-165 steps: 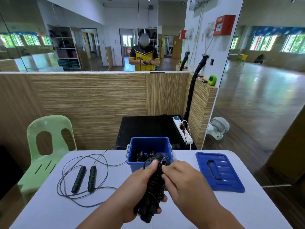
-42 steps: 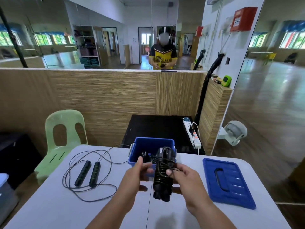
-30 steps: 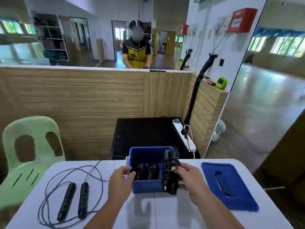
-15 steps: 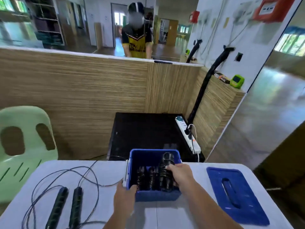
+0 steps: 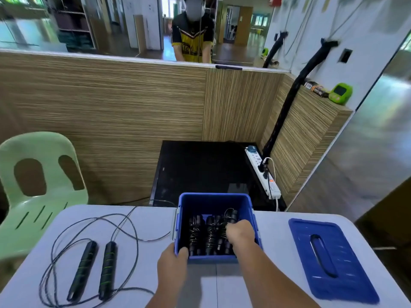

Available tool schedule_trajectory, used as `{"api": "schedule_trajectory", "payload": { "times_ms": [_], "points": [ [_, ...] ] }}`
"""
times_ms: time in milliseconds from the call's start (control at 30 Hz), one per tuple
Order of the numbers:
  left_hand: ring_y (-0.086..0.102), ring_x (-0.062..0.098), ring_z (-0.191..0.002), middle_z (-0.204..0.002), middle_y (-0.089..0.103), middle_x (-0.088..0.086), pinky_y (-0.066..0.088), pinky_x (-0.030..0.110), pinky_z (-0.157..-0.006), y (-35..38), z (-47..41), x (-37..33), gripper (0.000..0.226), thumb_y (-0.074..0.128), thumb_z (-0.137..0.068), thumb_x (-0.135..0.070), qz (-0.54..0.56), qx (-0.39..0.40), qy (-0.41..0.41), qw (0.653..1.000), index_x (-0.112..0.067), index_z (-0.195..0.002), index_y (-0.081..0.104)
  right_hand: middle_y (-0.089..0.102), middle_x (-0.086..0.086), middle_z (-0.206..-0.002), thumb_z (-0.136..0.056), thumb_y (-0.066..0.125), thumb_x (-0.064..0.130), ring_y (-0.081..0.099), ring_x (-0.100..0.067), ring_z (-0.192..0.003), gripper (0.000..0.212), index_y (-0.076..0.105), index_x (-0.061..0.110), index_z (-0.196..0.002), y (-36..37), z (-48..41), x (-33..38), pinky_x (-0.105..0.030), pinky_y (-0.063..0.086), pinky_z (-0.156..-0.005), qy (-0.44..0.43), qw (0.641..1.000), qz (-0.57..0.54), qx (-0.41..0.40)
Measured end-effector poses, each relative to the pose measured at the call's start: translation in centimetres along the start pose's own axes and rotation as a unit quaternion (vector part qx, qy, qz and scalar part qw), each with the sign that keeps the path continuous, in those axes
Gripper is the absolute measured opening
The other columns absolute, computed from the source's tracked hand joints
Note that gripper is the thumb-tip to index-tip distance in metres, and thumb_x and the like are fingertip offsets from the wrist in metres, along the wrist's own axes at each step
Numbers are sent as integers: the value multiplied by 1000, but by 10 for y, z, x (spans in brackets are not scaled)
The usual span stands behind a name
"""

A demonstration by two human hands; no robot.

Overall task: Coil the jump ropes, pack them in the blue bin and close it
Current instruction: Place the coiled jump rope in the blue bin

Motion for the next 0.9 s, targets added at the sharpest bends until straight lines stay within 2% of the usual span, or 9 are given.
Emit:
{"api": "schedule_trajectory", "payload": {
  "times_ms": [133, 333, 467, 600, 700, 800, 867, 900],
  "points": [
    [37, 18, -58, -61, 44, 4, 31, 31, -58, 1, 4, 3, 26, 54, -93, -8, -4, 6, 5, 1000, -11, -69, 47, 60, -10, -76, -96, 53, 11, 57, -24, -64, 12, 60, 3, -103, 4, -7, 2, -28, 41, -52, 3, 1000, 29, 11],
    [31, 15, -55, -54, 36, -3, 28, 29, -55, 0, 9, 4, 30, 54, -91, -3, 1, 4, 23, 1000, -13, -66, 43, 54, -8, -70, -101, 50, 10, 54, -24, -65, 14, 59, -1, -101, 6, -14, 5, -31, 44, -62, -11, 996, 90, 20],
    [28, 16, -57, -59, 34, 3, 26, 29, -56, 0, 8, 6, 30, 56, -90, -3, 2, -5, 26, 1000, -11, -69, 37, 71, -18, -100, -96, 55, 9, 65, -31, -84, 20, 65, -3, -109, 7, -11, 1, -34, 53, -69, -29, 989, 143, 5],
    [28, 14, -55, -57, 34, 0, 26, 28, -55, 0, 9, 8, 29, 55, -91, -3, 1, -8, 33, 999, -11, -69, 38, 71, -20, -109, -95, 56, 7, 70, -35, -98, 20, 62, -2, -112, 4, -6, 2, -34, 52, -70, -45, 982, 186, 0],
    [29, 15, -55, -58, 34, 1, 26, 28, -55, 0, 9, 8, 30, 56, -91, -3, 2, -8, 40, 999, -12, -68, 38, 71, -20, -111, -96, 56, 7, 69, -35, -97, 20, 62, -2, -113, 2, -4, 4, -32, 49, -69, -52, 977, 205, 4],
    [30, 14, -54, -58, 36, -1, 27, 27, -54, 0, 8, 7, 31, 55, -92, -3, 4, -4, 45, 999, -13, -67, 40, 69, -16, -99, -95, 56, 9, 58, -30, -81, 17, 63, -1, -107, 4, -9, 3, -30, 45, -67, -55, 981, 183, 30],
    [30, 14, -54, -57, 36, -2, 27, 27, -53, 1, 7, 7, 30, 55, -93, -4, 6, -2, 48, 999, -12, -67, 41, 62, -8, -80, -92, 61, 13, 58, -28, -77, 10, 63, 3, -93, 7, -10, 4, -28, 43, -63, -63, 977, 195, 60],
    [30, 14, -55, -58, 37, -1, 27, 27, -54, 1, 7, 6, 29, 55, -93, -4, 4, -1, 49, 999, -12, -68, 42, 61, -7, -77, -89, 66, 17, 59, -27, -77, 13, 61, 5, -88, 8, -9, 5, -27, 43, -62, -68, 972, 210, 76]
  ]
}}
Point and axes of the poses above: each hand's wrist, its own z-axis away from the middle knuckle, its own y-axis out of the palm, x = y × z, the point moved 9 cm from there along -z, towards the middle knuckle
